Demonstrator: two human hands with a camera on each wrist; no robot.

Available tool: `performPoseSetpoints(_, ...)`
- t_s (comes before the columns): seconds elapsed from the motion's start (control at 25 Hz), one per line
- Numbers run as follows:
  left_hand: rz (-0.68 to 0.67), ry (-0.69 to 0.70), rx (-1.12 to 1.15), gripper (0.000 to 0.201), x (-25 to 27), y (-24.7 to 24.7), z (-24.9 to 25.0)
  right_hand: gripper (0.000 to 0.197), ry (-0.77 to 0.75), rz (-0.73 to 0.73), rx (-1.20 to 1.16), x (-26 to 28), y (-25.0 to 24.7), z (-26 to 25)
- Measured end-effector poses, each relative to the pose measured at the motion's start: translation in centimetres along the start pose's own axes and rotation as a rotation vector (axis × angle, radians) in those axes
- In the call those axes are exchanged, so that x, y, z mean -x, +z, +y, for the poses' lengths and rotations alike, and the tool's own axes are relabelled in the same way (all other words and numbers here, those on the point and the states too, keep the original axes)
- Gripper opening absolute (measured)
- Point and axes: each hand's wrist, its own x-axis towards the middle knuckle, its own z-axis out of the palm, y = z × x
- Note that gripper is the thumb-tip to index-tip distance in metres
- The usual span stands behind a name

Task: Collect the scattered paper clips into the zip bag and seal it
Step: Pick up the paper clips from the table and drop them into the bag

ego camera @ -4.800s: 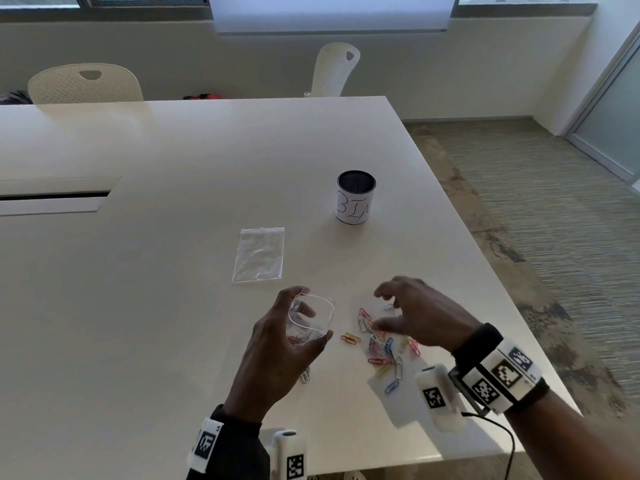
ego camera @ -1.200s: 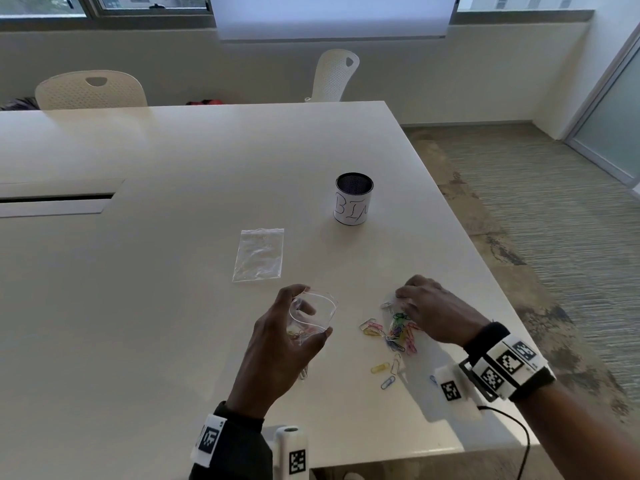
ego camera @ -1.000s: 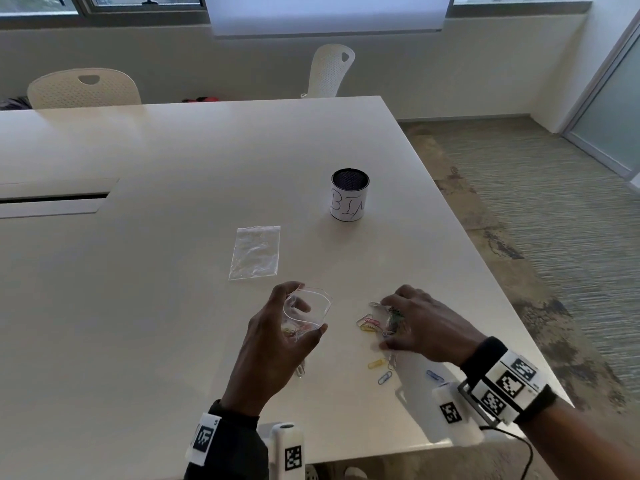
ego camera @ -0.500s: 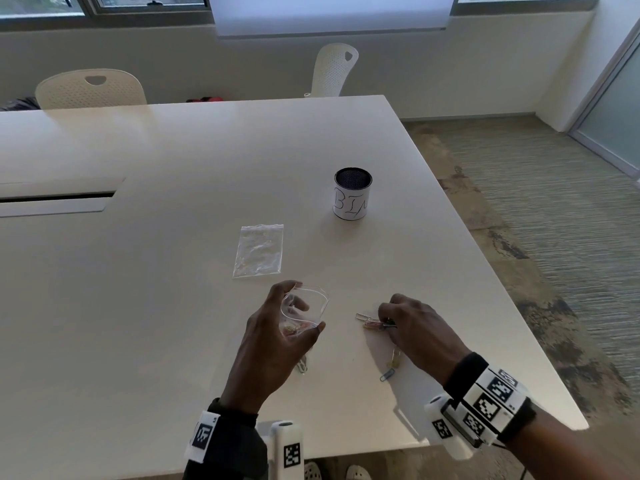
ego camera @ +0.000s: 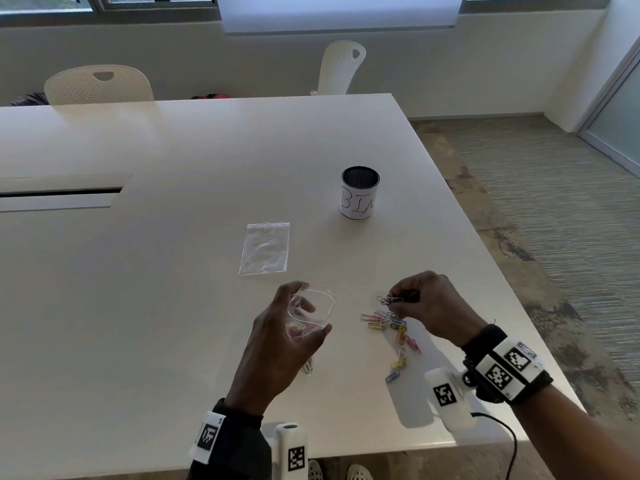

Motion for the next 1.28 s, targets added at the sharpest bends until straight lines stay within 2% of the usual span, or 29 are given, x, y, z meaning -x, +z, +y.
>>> performPoseSetpoints(0.16,-0.005,0.011,0.007,0.063,-0.2,0.3,0.1,0.010,-0.032,-0.051,-0.274,0.6,-0.6,-3.9)
performPoseSetpoints(0.28,-0.010,0.014,-0.008,0.065,-0.3,0.5,0.0,0.012,-0.150,-0.109,-0.347,0.8,-0.5,-7.7)
performPoseSetpoints(0.36,-0.010,0.017,-0.022,0.064,-0.5,0.6,0.0,0.011,-0.250,-0.116,-0.249,0.6,0.0,-9.9)
performPoseSetpoints(0.48,-0.001,0.025,-0.019,0.059,-0.6,0.6,0.2,0.007,-0.395,-0.114,0.023,0.1,1.5,-11.9)
performPoseSetpoints(0.64,0.016,0.035,-0.027,0.061,-0.6,0.6,0.2,0.005,-0.476,-0.174,0.270,-0.2,3.2,-12.7)
performPoseSetpoints(0.76,0.030,0.048,-0.027,0.060,-0.7,0.7,0.0,0.014,-0.490,-0.180,0.317,-0.3,3.1,-13.0)
performPoseSetpoints(0.88,0.024,0.038,-0.022,0.059,-0.8,0.8,-0.1,0.011,-0.526,-0.103,0.260,-0.4,1.7,-12.8)
performPoseSetpoints(1.0,0.020,0.020,-0.009,0.061,-0.9,0.9,-0.2,0.009,-0.452,0.006,0.192,-1.0,-0.6,-10.4)
performPoseSetpoints(1.12,0.015,0.020,0.002,0.061,-1.0,1.0,-0.1,0.011,-0.294,-0.020,0.297,-0.8,-2.4,-6.5)
performPoseSetpoints(1.28,0.007,0.028,-0.009,0.061,-1.2,1.2,-0.4,0.064,-0.047,-0.216,0.516,1.8,-3.2,-1.9)
